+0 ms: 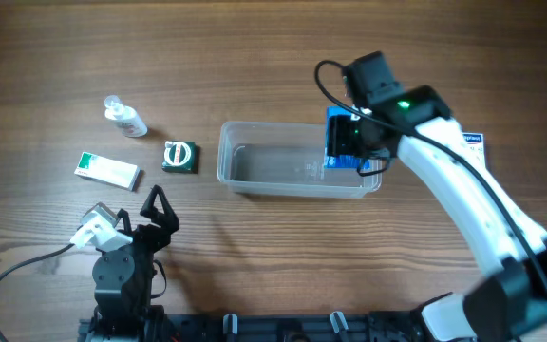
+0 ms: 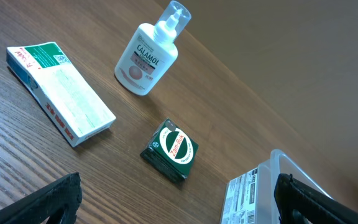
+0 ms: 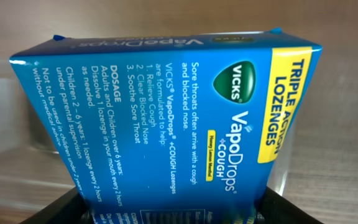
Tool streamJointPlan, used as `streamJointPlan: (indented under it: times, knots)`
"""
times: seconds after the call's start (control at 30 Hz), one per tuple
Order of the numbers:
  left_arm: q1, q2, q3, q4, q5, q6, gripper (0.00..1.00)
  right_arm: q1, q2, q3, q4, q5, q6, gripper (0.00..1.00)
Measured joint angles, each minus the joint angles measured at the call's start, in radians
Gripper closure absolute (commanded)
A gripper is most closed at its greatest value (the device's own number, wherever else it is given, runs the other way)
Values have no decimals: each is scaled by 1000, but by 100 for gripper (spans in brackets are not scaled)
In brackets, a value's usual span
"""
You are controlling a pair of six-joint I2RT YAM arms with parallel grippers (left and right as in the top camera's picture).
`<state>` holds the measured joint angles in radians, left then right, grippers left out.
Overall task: Pack container
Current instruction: 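Carry the Vicks box left and lower it into the container, then release the box and move right gripper to the white Hansaplast box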
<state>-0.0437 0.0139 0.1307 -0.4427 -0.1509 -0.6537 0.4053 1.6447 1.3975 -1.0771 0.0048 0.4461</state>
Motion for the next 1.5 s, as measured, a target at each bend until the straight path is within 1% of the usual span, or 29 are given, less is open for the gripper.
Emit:
streamJointPlan:
  times: [0.2, 0.3, 0.4, 0.43, 0.5, 0.57, 0.6, 0.77, 0.93, 1.03, 1.13, 1.23, 1.33, 1.43, 1.5]
  knots:
    - [0, 0, 0, 0, 0, 0, 0, 0, 122, -1, -53, 4, 30, 34]
    - [0, 0, 0, 0, 0, 0, 0, 0, 130, -1, -70, 3, 34, 34]
    - [0, 0, 0, 0, 0, 0, 0, 0, 130, -1, -80, 4, 37, 32]
    - [0, 0, 0, 0, 0, 0, 0, 0, 130, -1, -87, 4, 37, 30]
    - [0, 0, 0, 0, 0, 0, 0, 0, 130, -1, -98, 4, 37, 21]
    - [0, 0, 0, 0, 0, 0, 0, 0, 130, -1, -100, 4, 40, 7]
    - [0, 0, 0, 0, 0, 0, 0, 0, 130, -1, -101, 4, 39, 4]
    - [0, 0, 0, 0, 0, 0, 0, 0, 130, -1, -87, 8, 47, 4]
    - [0, 0, 0, 0, 0, 0, 0, 0, 129, -1, -82, 53, 47, 4]
    - [0, 0, 0, 0, 0, 0, 0, 0, 114, -1, -82, 87, 42, 1]
    - [0, 0, 0, 0, 0, 0, 0, -14, -37, 3, -79, 133, 32, 0]
    - [0, 0, 0, 0, 0, 0, 0, -82, -142, 8, -44, 143, 19, 0]
    - [0, 0, 0, 0, 0, 0, 0, -224, -248, 23, 9, 154, -60, 2]
    - [0, 0, 0, 0, 0, 0, 0, -349, -284, 43, 28, 154, -163, 2]
    - [0, 0, 0, 0, 0, 0, 0, -430, -269, 45, 26, 148, -222, 1]
